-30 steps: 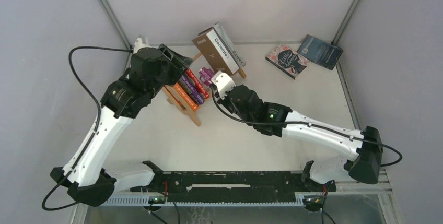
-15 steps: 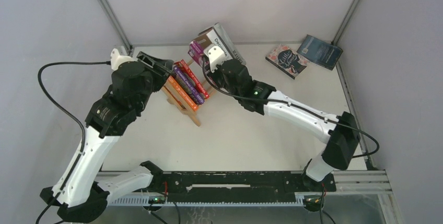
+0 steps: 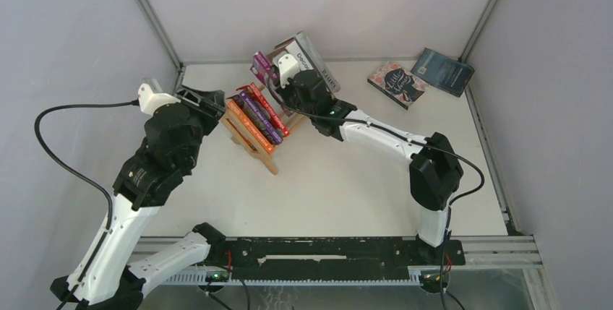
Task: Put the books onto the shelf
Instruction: Place the book on the shelf.
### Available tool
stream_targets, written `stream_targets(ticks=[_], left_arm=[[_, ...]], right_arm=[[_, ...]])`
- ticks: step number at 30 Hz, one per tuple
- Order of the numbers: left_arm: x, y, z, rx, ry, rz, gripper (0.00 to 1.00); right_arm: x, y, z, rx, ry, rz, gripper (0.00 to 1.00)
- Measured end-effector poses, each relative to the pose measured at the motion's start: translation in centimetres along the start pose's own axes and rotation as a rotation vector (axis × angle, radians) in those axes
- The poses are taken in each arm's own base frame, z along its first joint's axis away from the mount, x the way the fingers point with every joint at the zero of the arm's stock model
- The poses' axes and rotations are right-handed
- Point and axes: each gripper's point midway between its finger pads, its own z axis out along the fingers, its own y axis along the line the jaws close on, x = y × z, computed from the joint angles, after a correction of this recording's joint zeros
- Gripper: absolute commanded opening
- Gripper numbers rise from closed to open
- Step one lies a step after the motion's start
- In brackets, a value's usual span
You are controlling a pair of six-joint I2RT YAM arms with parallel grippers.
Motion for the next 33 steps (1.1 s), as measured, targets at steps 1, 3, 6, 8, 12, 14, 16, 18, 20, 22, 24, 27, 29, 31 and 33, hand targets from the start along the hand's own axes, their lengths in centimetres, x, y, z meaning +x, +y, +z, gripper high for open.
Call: stream_targets(ticks=[1, 3, 6, 8, 12, 14, 16, 18, 20, 22, 24, 27, 29, 31, 33], left_arm=[[-0.1, 0.1, 0.0, -0.002, -0.005, 0.005, 0.58], [-0.2, 0.4, 0.0, -0.005, -0.013, 0.018, 0.58], [0.0, 0.8, 0.3, -0.012, -0.025, 0.030, 0.58], [0.1, 1.4, 0.5, -0.022, -0.031, 0.043, 0.57], [0.5, 2.4, 0.8, -0.040, -0.039, 0.058, 0.57], [0.6, 2.8, 0.9, -0.045, -0.044, 0.063, 0.57], [0.8, 3.3, 1.0, -0.049, -0.049, 0.069, 0.57], [1.0, 3.6, 1.1, -0.047, -0.053, 0.070, 0.57], [1.2, 4.0, 1.1, -0.047, -0.055, 0.074, 0.56], [1.5, 4.4, 1.2, -0.047, -0.058, 0.074, 0.56], [1.9, 4.9, 1.2, -0.048, -0.058, 0.075, 0.56], [2.4, 5.8, 1.3, -0.052, -0.061, 0.081, 0.56], [2.8, 6.4, 1.4, -0.056, -0.064, 0.083, 0.56], [3.1, 7.1, 1.4, -0.062, -0.067, 0.086, 0.56], [3.4, 7.7, 1.4, -0.068, -0.071, 0.088, 0.56]], right_arm=[[0.3, 0.2, 0.4, -0.007, 0.001, 0.005, 0.00], [1.0, 0.6, 1.0, -0.020, 0.009, 0.011, 0.00], [1.7, 1.1, 1.7, -0.036, 0.012, 0.025, 0.00], [1.7, 1.4, 2.0, -0.046, -0.001, 0.035, 0.00], [1.7, 1.7, 2.3, -0.050, -0.039, 0.062, 0.00], [2.0, 1.9, 2.4, -0.053, -0.052, 0.069, 0.00], [2.6, 2.1, 2.6, -0.057, -0.058, 0.076, 0.00], [3.5, 2.3, 2.8, -0.062, -0.057, 0.084, 0.00], [4.6, 2.5, 3.0, -0.065, -0.055, 0.089, 0.00], [5.7, 2.7, 3.2, -0.069, -0.051, 0.094, 0.00], [6.8, 3.0, 3.4, -0.074, -0.046, 0.102, 0.00], [7.1, 3.1, 3.5, -0.073, -0.072, 0.113, 0.00], [7.0, 3.1, 3.6, -0.072, -0.097, 0.123, 0.00], [7.0, 3.2, 3.9, -0.074, -0.121, 0.135, 0.00], [7.4, 3.5, 4.2, -0.077, -0.135, 0.143, 0.00]])
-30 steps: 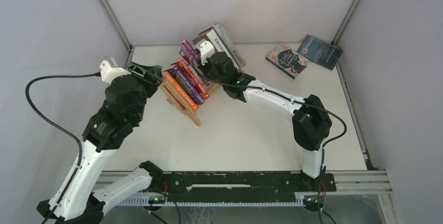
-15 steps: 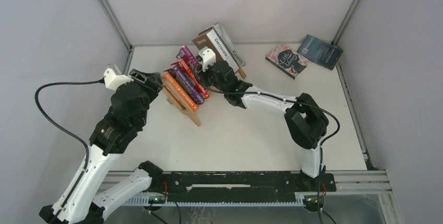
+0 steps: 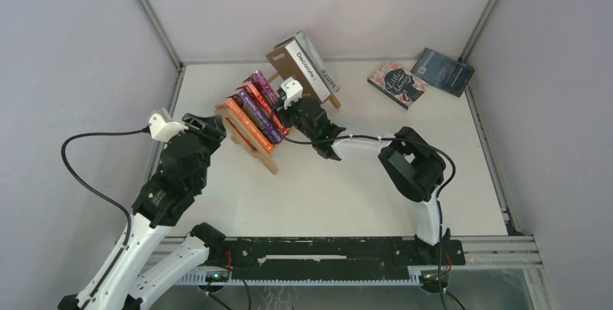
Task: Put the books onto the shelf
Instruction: Place the book on the shelf.
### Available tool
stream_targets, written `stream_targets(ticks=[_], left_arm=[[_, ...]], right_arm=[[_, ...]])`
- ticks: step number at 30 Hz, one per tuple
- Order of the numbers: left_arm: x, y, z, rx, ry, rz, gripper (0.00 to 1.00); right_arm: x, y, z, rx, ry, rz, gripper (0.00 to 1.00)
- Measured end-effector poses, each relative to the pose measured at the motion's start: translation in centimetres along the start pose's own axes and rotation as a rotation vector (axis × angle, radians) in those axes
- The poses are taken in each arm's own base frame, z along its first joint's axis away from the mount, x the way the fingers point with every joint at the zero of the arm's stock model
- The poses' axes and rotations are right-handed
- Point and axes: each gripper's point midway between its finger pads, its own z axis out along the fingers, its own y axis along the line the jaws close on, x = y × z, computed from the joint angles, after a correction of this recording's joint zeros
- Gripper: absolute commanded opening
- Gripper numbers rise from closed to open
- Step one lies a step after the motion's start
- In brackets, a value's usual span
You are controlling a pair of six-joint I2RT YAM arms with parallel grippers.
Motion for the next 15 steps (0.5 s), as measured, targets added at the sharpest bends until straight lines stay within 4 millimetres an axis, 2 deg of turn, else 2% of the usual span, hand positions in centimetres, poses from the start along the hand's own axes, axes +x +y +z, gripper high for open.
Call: stream_targets(ticks=[11, 13, 15], left_arm=[[1.2, 2.3, 0.0, -0.017, -0.023, -0.003, 0.55], [1.3, 2.3, 0.1, -0.019, -0.022, -0.002, 0.55], [1.4, 2.4, 0.1, -0.020, -0.022, -0.003, 0.55]], right_arm=[[0.8, 0.4, 0.5, 0.005, -0.062, 0.021, 0.00], [0.9, 0.5, 0.5, 0.008, -0.061, 0.021, 0.08], [0.9, 0.6, 0.4, 0.008, -0.061, 0.019, 0.23]])
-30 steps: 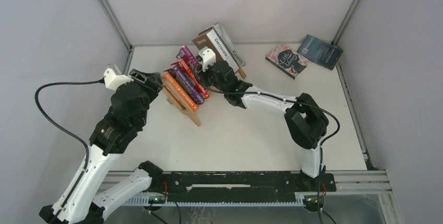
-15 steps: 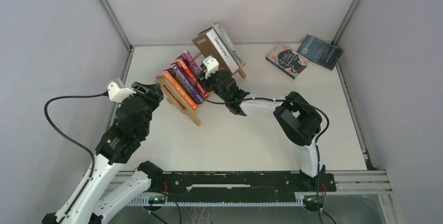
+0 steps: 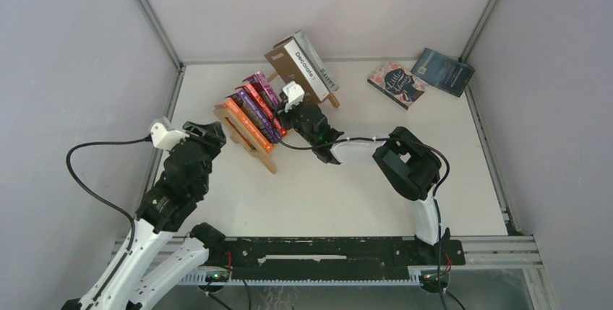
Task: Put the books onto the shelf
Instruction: Place the book on the shelf.
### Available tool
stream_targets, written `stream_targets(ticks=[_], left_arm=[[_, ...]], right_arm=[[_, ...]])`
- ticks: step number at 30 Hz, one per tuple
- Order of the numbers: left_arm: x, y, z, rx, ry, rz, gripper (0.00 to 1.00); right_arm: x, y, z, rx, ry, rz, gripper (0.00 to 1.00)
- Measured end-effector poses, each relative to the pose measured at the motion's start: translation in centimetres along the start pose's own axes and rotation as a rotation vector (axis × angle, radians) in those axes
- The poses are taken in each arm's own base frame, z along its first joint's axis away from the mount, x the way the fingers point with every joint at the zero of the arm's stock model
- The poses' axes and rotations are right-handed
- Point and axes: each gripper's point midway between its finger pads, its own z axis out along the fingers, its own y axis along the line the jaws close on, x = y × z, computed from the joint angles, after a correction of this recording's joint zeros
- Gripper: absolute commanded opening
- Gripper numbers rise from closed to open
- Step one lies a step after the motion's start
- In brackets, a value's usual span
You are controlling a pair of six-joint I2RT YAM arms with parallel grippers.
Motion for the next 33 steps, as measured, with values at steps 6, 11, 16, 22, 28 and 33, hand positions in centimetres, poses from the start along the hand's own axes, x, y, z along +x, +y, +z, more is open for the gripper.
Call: stream_targets(ticks=[6, 11, 16, 22, 28, 33], left_arm=[[-0.1, -0.2, 0.0, 0.003, -0.002, -0.020, 0.55], [0.0, -0.2, 0.0, 0.003, -0.002, -0.036, 0.54], [0.1, -0.2, 0.0, -0.002, 0.003, -0.050, 0.54], [0.5, 0.3, -0.1, -0.022, 0.019, -0.049, 0.53], [1.1, 0.9, 0.0, -0.048, 0.038, -0.038, 0.53], [1.5, 1.2, 0.2, -0.069, 0.053, -0.016, 0.53]], right_arm=[[0.5, 0.1, -0.3, 0.007, 0.015, -0.005, 0.45], [2.5, -0.1, -1.0, 0.019, 0.090, -0.016, 0.50], [2.5, -0.2, -1.9, 0.019, 0.129, -0.022, 0.50], [-0.8, 0.1, -2.8, 0.011, 0.087, -0.015, 0.51], [-1.9, 0.0, -3.2, 0.004, 0.080, -0.002, 0.52], [-1.1, -0.5, -3.4, 0.003, 0.117, -0.001, 0.51]])
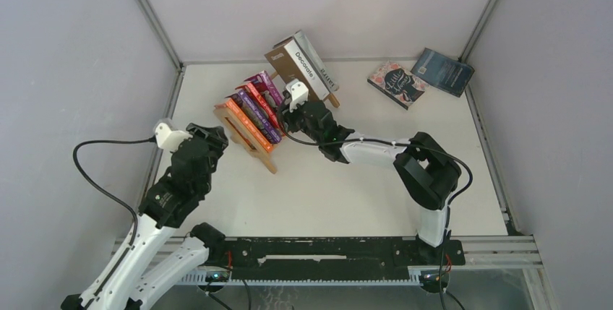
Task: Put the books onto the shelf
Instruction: Place the book on the shelf.
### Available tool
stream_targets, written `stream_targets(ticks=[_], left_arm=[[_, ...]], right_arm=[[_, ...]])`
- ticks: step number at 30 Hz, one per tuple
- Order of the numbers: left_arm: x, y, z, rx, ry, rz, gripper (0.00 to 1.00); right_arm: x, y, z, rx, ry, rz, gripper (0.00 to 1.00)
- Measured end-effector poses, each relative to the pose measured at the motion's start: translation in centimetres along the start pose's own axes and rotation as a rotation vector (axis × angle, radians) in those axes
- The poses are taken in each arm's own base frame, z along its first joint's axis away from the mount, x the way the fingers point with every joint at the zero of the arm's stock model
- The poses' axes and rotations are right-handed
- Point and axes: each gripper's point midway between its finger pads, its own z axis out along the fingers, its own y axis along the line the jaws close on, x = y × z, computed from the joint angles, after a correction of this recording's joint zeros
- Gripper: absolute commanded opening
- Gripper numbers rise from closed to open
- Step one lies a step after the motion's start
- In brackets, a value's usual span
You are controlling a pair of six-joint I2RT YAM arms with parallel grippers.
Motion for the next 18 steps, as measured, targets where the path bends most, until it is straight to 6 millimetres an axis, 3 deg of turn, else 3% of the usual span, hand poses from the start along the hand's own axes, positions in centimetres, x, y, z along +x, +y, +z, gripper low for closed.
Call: stream_targets(ticks=[10, 18], left_arm=[[0.1, 0.0, 0.1, -0.006, 0.001, 0.005, 0.49], [-0.1, 0.2, 0.2, -0.014, -0.009, 0.005, 0.44]], right_arm=[[-0.5, -0.3, 0.0, -0.012, 0.004, 0.010, 0.47], [-4.1, -0.9, -1.2, 0.001, -0.064, 0.026, 0.13]])
